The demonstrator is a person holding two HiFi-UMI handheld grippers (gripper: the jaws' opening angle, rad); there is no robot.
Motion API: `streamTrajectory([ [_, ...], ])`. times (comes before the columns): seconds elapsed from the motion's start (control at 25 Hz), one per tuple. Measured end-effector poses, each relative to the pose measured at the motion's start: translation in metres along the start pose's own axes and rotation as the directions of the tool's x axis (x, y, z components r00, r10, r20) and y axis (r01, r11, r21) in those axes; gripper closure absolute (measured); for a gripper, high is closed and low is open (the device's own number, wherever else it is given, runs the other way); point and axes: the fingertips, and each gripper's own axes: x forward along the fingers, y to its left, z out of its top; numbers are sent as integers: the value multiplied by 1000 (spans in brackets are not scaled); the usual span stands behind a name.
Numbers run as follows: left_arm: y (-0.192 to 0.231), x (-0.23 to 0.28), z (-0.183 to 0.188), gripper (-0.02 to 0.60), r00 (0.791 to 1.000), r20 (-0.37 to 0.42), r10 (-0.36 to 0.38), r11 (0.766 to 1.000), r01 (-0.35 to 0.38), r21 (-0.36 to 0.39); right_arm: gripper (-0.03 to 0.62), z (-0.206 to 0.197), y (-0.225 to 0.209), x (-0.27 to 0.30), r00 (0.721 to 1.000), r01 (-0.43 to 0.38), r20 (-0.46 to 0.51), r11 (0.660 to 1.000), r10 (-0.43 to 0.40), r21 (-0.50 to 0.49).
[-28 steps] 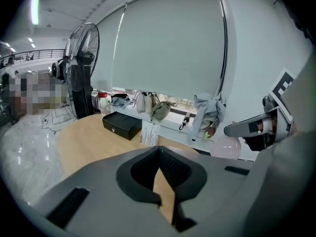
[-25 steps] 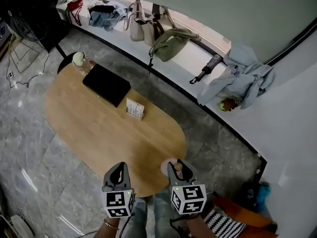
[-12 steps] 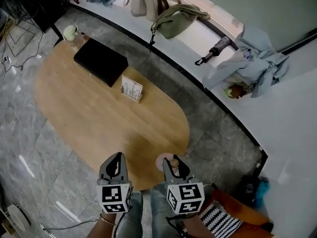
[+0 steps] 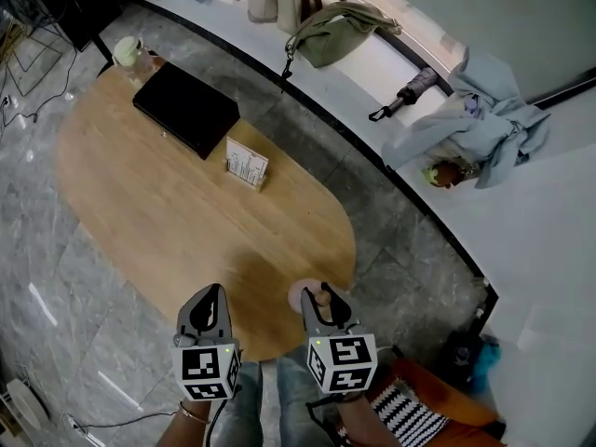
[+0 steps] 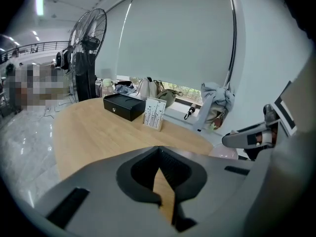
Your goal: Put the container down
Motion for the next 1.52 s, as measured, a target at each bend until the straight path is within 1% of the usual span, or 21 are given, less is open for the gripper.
streamTrajectory([
  [0.4,22,7,-13,588,999,-24,34,998,-35,-47,457,12,-10,38,1000,16,-21,999,-17,-45],
  [0.88,47,11,-25,588,996,-42,84,991,-88,-105,457,25,-15,74,999,22,-48,998,-25,-55],
  [1.28,60,11,-30,588,993,-46,113,984,-118,-132,457,32,-22,93,998,35,-51,997,-38,-67],
  [1.52,63,9,-35,588,991,-49,121,982,-127,-138,457,28,-26,97,997,46,-58,997,-50,-66],
])
